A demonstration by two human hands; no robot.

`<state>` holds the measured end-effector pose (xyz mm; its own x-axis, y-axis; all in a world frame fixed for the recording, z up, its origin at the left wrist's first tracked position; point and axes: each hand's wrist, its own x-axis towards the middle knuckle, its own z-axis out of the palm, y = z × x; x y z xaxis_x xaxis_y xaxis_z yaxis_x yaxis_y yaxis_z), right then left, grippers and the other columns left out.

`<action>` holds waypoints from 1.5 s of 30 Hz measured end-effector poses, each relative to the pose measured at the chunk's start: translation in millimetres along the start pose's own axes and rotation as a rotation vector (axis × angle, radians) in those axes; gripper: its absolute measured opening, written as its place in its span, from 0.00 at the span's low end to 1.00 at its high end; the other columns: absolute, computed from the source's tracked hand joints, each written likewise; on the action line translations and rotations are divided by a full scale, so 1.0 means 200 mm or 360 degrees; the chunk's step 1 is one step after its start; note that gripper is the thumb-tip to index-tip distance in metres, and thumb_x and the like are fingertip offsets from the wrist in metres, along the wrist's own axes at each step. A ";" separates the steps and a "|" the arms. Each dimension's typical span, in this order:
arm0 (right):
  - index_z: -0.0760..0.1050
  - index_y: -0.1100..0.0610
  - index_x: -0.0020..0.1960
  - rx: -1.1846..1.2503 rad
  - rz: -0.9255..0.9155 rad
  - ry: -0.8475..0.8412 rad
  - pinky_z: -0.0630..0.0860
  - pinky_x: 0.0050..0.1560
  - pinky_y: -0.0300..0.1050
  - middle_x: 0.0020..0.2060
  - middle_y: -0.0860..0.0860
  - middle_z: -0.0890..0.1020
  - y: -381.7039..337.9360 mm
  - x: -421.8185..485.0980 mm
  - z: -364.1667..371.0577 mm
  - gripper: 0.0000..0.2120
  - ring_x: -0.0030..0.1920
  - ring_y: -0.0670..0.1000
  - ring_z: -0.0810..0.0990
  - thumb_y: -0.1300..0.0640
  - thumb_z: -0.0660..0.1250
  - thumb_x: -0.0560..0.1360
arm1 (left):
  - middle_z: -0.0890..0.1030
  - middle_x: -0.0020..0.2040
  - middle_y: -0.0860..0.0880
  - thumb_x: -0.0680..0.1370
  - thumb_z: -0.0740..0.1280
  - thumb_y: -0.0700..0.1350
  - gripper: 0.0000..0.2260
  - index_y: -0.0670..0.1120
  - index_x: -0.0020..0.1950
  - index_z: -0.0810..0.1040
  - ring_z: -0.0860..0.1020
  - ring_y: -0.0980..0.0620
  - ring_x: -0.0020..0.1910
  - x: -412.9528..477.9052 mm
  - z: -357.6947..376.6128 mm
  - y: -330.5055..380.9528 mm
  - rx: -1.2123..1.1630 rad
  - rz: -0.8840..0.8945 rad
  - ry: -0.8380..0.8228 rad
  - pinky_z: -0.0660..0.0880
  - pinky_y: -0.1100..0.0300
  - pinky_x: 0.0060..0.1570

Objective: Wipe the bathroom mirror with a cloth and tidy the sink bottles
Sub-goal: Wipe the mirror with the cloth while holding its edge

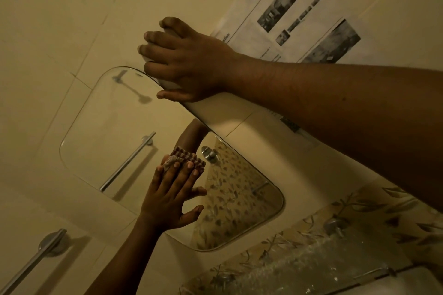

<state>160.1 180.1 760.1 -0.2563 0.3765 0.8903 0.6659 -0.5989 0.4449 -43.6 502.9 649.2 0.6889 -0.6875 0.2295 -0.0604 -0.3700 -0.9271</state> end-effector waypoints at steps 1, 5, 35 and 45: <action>0.69 0.61 0.71 0.0001 0.0001 0.0000 0.58 0.78 0.68 0.73 0.64 0.72 0.00 0.00 0.00 0.32 0.77 0.67 0.68 0.36 0.48 0.84 | 0.57 0.88 0.44 0.77 0.62 0.71 0.46 0.47 0.87 0.57 0.55 0.40 0.87 0.00 0.00 0.01 -0.0010 -0.0001 0.0003 0.47 0.38 0.85; 0.69 0.61 0.72 -0.0015 -0.0001 -0.0004 0.58 0.78 0.67 0.74 0.64 0.72 0.00 0.00 0.00 0.33 0.77 0.67 0.68 0.36 0.47 0.84 | 0.58 0.87 0.45 0.77 0.62 0.70 0.45 0.47 0.87 0.58 0.55 0.41 0.87 -0.01 0.02 0.06 -0.0051 -0.0019 0.0016 0.47 0.39 0.85; 0.71 0.60 0.71 -0.0040 0.0015 -0.0043 0.56 0.79 0.66 0.75 0.62 0.72 -0.01 0.00 -0.03 0.31 0.77 0.65 0.68 0.37 0.47 0.85 | 0.62 0.86 0.49 0.76 0.64 0.69 0.43 0.50 0.86 0.61 0.58 0.45 0.86 -0.12 0.12 0.47 -0.0263 -0.0032 -0.0143 0.46 0.42 0.85; 0.73 0.61 0.69 -0.0031 0.0036 -0.0010 0.58 0.79 0.65 0.74 0.63 0.74 -0.01 -0.01 -0.03 0.33 0.77 0.65 0.70 0.36 0.45 0.85 | 0.59 0.87 0.49 0.74 0.68 0.68 0.46 0.50 0.87 0.58 0.56 0.45 0.87 -0.14 0.15 0.68 -0.0245 -0.0259 -0.0092 0.47 0.41 0.86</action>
<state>153.8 176.3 758.4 -0.2368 0.3674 0.8994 0.6578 -0.6206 0.4267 -49.4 489.5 507.8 0.7387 -0.5757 0.3506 -0.0515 -0.5669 -0.8222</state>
